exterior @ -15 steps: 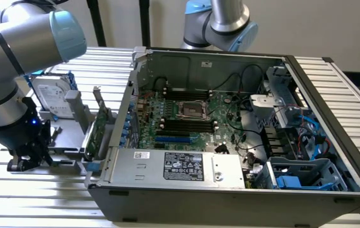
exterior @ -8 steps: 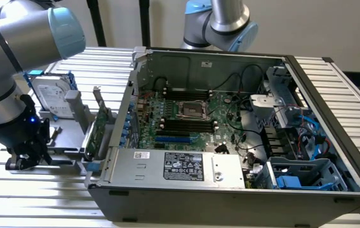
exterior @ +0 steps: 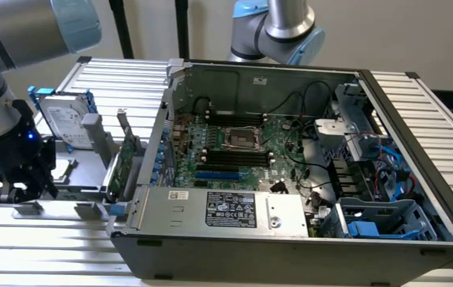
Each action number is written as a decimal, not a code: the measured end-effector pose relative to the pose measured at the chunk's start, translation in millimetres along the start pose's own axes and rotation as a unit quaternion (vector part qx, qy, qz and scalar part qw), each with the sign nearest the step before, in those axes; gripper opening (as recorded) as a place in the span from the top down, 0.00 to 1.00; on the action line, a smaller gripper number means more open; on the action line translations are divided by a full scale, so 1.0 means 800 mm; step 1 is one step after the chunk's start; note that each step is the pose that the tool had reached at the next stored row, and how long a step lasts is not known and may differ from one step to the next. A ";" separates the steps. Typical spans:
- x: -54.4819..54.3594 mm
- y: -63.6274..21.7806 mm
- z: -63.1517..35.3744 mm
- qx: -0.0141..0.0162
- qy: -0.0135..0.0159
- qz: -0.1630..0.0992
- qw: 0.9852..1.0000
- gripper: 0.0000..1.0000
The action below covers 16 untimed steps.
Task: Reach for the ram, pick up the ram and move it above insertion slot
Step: 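Pick up the ram and move it above insertion slot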
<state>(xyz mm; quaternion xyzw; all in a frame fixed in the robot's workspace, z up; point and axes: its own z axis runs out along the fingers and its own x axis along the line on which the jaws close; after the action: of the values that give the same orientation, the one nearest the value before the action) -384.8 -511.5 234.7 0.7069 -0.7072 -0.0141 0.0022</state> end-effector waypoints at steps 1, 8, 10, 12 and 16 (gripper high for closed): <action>0.000 0.000 -0.005 0.000 0.000 0.000 1.000 0.87; -0.001 -0.008 -0.044 0.000 -0.002 -0.003 1.000 0.87; -0.001 -0.013 -0.056 0.000 -0.003 -0.004 1.000 0.87; -0.001 -0.020 -0.067 0.000 -0.004 -0.005 1.000 0.87; -0.001 -0.033 -0.090 0.000 -0.007 -0.007 1.000 0.87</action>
<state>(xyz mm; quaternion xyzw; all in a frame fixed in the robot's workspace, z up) -356.8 -511.7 306.2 0.7118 -0.7021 -0.0194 -0.0030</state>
